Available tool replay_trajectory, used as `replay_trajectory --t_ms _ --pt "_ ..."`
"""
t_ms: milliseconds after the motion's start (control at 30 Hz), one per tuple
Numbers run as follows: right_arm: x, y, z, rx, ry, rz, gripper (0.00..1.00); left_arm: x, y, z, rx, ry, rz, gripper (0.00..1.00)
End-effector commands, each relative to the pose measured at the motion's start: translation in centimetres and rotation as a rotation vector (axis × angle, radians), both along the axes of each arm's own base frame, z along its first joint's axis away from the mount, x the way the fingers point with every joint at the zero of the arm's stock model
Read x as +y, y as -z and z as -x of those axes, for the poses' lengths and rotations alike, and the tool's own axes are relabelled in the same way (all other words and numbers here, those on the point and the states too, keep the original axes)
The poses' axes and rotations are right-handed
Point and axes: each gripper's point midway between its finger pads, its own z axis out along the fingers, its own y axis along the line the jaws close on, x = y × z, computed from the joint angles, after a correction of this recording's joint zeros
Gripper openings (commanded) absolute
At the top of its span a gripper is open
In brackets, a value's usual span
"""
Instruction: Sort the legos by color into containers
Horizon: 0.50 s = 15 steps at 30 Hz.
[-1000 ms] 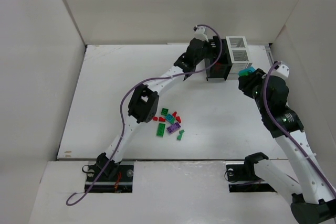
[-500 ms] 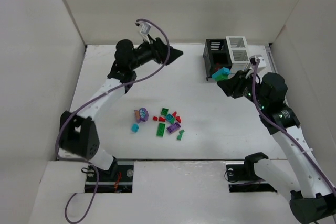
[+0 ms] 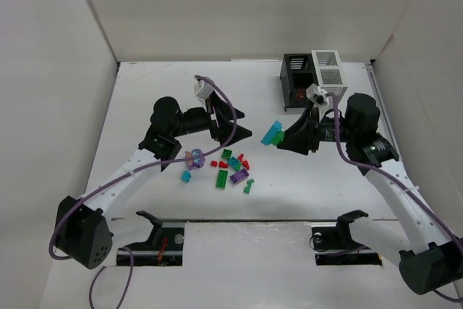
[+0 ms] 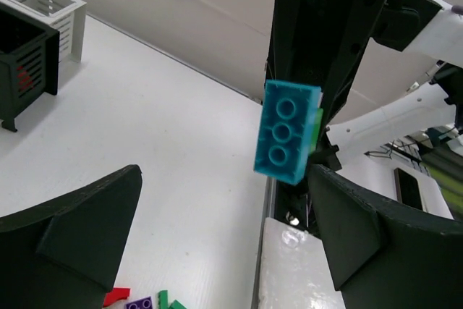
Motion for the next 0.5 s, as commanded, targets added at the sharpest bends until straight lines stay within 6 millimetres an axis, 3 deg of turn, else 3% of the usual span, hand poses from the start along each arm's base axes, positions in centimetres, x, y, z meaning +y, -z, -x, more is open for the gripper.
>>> replay_trajectory --t_ms 0,200,333,467 --pt "1.4 -2.4 2.5 -0.142 -0.188 -0.047 0.06 -0.4 -2.0 1.6 -0.094 0.058 0.032 0.99" --pt "3.1 -2.7 2.1 -0.128 -0.213 -0.039 0.06 -2.1 -2.2 3.3 -0.130 0.155 0.025 0.99" --pt "3.6 -2.6 1.8 -0.100 -0.232 -0.038 0.04 -2.3 -1.6 3.0 -0.114 0.155 0.016 0.99" --pt "4.4 -2.4 1.3 -0.082 -0.245 -0.031 0.04 -2.7 -1.0 2.6 -0.097 0.165 0.005 0.88"
